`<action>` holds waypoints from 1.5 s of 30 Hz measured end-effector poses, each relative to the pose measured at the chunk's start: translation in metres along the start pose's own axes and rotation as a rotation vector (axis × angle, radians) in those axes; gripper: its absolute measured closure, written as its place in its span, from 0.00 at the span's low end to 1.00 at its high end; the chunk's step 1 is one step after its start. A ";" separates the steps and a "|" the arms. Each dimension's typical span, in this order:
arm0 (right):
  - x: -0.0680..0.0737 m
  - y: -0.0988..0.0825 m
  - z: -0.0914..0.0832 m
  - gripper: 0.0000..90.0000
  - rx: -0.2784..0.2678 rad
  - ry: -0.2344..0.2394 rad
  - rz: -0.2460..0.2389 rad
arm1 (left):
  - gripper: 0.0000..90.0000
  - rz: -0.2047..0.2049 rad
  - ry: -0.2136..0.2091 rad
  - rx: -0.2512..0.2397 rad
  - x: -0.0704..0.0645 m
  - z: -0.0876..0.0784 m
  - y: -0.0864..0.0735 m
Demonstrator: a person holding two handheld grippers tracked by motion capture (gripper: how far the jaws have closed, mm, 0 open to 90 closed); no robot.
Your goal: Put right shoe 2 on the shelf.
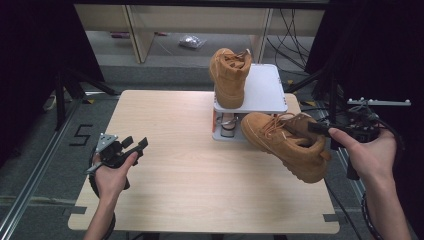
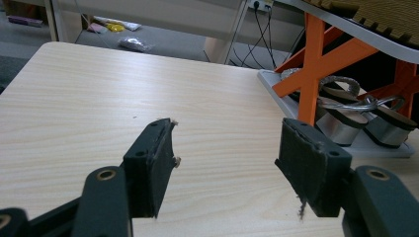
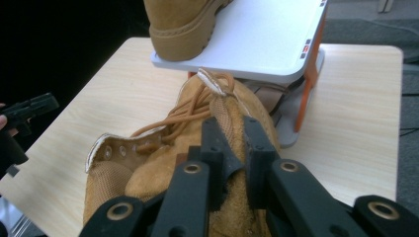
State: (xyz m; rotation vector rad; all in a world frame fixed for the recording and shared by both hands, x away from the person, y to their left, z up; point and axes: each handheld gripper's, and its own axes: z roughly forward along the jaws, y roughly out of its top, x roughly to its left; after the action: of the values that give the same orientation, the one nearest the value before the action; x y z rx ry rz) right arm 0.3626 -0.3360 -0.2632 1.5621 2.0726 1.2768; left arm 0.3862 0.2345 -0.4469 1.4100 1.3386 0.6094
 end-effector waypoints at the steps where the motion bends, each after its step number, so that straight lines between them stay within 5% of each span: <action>1: 0.001 0.000 -0.001 0.92 -0.003 0.009 0.013 | 0.42 0.001 0.000 0.000 0.000 0.000 0.000; 37: -0.005 -0.002 -0.050 0.92 -0.064 0.022 0.000 | 0.42 0.007 -0.015 0.006 -0.005 0.005 -0.001; 45: -0.002 0.006 -0.059 0.92 -0.104 0.039 0.035 | 0.42 0.008 -0.019 0.002 -0.006 0.005 -0.001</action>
State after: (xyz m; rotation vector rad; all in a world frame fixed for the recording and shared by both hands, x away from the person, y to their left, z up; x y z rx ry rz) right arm 0.3290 -0.3669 -0.2248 1.5470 1.9752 1.4138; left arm 0.3890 0.2272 -0.4474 1.4195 1.3198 0.5989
